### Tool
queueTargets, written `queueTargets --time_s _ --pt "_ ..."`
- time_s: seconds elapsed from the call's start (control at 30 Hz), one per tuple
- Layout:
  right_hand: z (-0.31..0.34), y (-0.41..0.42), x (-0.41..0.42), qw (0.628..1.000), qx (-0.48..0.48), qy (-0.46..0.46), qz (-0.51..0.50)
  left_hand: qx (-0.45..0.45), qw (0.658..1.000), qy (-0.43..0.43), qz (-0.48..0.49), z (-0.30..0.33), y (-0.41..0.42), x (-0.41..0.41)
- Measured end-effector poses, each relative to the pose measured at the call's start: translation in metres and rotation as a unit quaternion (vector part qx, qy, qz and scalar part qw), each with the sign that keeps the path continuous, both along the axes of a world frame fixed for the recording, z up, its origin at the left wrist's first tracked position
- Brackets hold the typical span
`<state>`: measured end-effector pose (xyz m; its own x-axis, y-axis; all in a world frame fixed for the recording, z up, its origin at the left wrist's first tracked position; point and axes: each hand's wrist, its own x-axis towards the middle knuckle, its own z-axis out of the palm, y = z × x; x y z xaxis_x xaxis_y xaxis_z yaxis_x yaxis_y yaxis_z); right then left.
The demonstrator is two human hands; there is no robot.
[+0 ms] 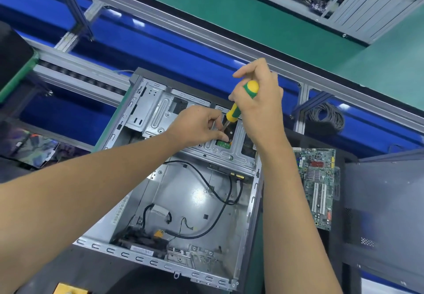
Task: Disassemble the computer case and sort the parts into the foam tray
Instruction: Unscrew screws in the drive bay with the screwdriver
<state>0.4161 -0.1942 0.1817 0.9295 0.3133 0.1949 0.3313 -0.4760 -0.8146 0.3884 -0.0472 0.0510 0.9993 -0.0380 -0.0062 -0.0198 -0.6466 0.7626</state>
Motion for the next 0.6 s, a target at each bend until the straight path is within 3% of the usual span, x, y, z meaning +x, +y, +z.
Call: queueTargets --time_s 0.1,0.17,0.43,0.6 --pt "0.009 -0.007 0.005 0.966 -0.235 -0.109 -0.023 0.011 1.000 -0.009 -0.014 0.000 0.002 -0.001" --pt "0.017 -0.010 0.007 0.944 -0.310 -0.109 -0.027 0.015 1.000 -0.019 -0.016 0.000 0.002 -0.002" --pt "0.044 -0.013 0.011 0.937 -0.295 0.065 0.177 -0.013 0.999 -0.044 -0.018 -0.002 0.002 -0.002" --pt "0.038 -0.009 0.007 0.910 -0.390 -0.050 0.130 -0.006 0.997 -0.069 -0.017 0.001 0.001 -0.004"
